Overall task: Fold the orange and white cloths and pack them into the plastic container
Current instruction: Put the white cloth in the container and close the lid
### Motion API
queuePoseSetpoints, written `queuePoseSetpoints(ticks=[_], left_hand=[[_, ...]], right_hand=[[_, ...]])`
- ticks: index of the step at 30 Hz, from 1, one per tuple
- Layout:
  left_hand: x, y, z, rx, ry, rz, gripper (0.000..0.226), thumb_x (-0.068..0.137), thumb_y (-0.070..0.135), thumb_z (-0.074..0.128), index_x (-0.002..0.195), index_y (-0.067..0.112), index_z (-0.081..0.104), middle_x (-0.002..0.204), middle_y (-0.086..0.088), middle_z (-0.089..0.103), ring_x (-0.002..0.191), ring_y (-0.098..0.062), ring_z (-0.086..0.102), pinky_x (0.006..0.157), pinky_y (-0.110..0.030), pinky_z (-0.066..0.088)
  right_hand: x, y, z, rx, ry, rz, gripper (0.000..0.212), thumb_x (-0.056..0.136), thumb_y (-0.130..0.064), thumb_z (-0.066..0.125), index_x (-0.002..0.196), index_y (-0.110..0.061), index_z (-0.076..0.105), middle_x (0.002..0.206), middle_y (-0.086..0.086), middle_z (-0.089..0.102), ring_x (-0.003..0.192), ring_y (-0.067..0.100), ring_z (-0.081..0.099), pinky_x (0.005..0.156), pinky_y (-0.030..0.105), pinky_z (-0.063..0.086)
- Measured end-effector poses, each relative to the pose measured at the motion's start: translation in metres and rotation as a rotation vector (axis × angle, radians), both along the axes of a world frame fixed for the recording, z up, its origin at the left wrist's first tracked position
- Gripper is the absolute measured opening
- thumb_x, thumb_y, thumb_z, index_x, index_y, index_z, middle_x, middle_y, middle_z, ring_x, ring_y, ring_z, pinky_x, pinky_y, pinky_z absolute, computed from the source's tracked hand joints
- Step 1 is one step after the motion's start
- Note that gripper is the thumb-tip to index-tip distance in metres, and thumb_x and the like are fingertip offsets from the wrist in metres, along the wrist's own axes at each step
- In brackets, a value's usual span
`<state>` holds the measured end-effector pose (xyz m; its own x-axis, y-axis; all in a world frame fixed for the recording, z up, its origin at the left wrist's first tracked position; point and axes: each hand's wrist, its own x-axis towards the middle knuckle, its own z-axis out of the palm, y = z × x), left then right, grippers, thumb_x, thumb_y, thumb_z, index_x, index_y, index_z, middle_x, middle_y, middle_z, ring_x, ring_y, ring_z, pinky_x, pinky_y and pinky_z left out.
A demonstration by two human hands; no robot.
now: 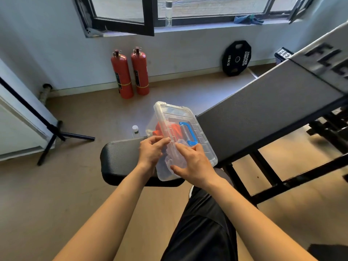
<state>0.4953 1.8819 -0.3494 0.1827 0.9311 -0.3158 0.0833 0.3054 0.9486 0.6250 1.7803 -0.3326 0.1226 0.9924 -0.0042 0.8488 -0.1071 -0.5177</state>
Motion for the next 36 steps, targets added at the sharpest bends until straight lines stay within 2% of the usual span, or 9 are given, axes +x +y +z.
queuePoseSetpoints(ticks=[3, 8, 12, 14, 16, 21, 26, 32, 36], left_hand=[[-0.003, 0.002, -0.001, -0.016, 0.014, 0.011, 0.017, 0.09, 0.031, 0.075, 0.092, 0.014, 0.076, 0.101, 0.004, 0.076, 0.095, -0.012, 0.07, 0.071, -0.031, 0.056], [-0.011, 0.022, 0.006, 0.05, 0.137, -0.116, 0.024, 0.087, 0.037, 0.077, 0.091, 0.013, 0.077, 0.097, -0.001, 0.077, 0.089, -0.014, 0.071, 0.069, -0.029, 0.055], [-0.004, 0.066, 0.019, 0.342, 0.545, -0.044, 0.03, 0.083, 0.053, 0.071, 0.083, 0.024, 0.072, 0.091, 0.002, 0.074, 0.085, -0.021, 0.069, 0.077, -0.036, 0.056], [0.007, 0.09, 0.03, 0.495, 0.633, -0.022, 0.028, 0.081, 0.049, 0.07, 0.088, 0.023, 0.069, 0.095, 0.0, 0.072, 0.089, -0.022, 0.067, 0.081, -0.037, 0.055], [0.02, 0.116, 0.038, 0.586, 0.705, -0.103, 0.029, 0.082, 0.046, 0.069, 0.096, 0.021, 0.067, 0.102, -0.004, 0.068, 0.095, -0.024, 0.065, 0.085, -0.038, 0.054], [0.045, 0.163, 0.038, 0.491, 0.955, -0.454, 0.052, 0.089, 0.05, 0.058, 0.13, 0.02, 0.063, 0.135, -0.012, 0.06, 0.122, -0.032, 0.057, 0.101, -0.041, 0.047], [0.031, 0.154, 0.045, 0.456, 0.924, -0.41, 0.035, 0.089, 0.043, 0.053, 0.109, 0.023, 0.073, 0.118, -0.009, 0.072, 0.107, -0.033, 0.064, 0.088, -0.037, 0.047], [-0.028, 0.11, 0.057, 0.418, 0.802, -0.131, 0.036, 0.087, 0.044, 0.06, 0.108, 0.017, 0.07, 0.11, -0.005, 0.071, 0.099, -0.027, 0.063, 0.088, -0.041, 0.052], [-0.054, 0.06, 0.065, 0.426, 0.707, 0.04, 0.034, 0.089, 0.045, 0.064, 0.105, 0.014, 0.066, 0.103, -0.001, 0.067, 0.091, -0.019, 0.06, 0.065, -0.027, 0.043]], right_hand=[[0.001, 0.007, 0.0, -0.004, -0.04, 0.04, 0.076, 0.086, -0.052, 0.065, 0.152, -0.03, 0.033, 0.144, -0.009, 0.05, 0.117, 0.021, 0.035, 0.104, 0.041, 0.044], [0.004, 0.001, -0.007, 0.029, 0.159, -0.021, 0.082, 0.083, -0.059, 0.067, 0.153, -0.036, 0.031, 0.15, -0.015, 0.041, 0.121, 0.011, 0.028, 0.11, 0.035, 0.037], [0.011, -0.002, -0.012, -0.027, 0.345, -0.066, 0.078, 0.079, -0.063, 0.068, 0.148, -0.042, 0.037, 0.128, -0.033, 0.031, 0.123, 0.007, 0.026, 0.114, 0.04, 0.035], [0.015, -0.003, -0.015, -0.036, 0.401, -0.066, 0.075, 0.079, -0.063, 0.069, 0.145, -0.044, 0.04, 0.12, -0.037, 0.029, 0.124, 0.008, 0.027, 0.116, 0.042, 0.036], [0.015, -0.004, -0.019, -0.02, 0.424, -0.077, 0.074, 0.078, -0.064, 0.069, 0.144, -0.045, 0.042, 0.127, -0.03, 0.032, 0.125, 0.007, 0.026, 0.117, 0.044, 0.036], [0.014, -0.004, -0.022, 0.005, 0.462, -0.09, 0.075, 0.078, -0.066, 0.068, 0.146, -0.043, 0.043, 0.142, -0.027, 0.035, 0.128, 0.005, 0.025, 0.117, 0.042, 0.034], [0.015, -0.01, -0.021, 0.016, 0.442, -0.038, 0.073, 0.08, -0.061, 0.07, 0.145, -0.039, 0.046, 0.148, -0.026, 0.038, 0.131, 0.004, 0.026, 0.117, 0.041, 0.036], [0.029, -0.028, -0.027, 0.159, 0.317, 0.047, 0.049, 0.081, -0.05, 0.074, 0.128, -0.042, 0.063, 0.141, -0.025, 0.053, 0.133, 0.005, 0.042, 0.11, 0.052, 0.039], [0.041, -0.042, -0.028, 0.15, 0.276, -0.001, 0.043, 0.083, -0.043, 0.075, 0.123, -0.05, 0.063, 0.139, -0.027, 0.053, 0.131, 0.007, 0.041, 0.108, 0.057, 0.038]])
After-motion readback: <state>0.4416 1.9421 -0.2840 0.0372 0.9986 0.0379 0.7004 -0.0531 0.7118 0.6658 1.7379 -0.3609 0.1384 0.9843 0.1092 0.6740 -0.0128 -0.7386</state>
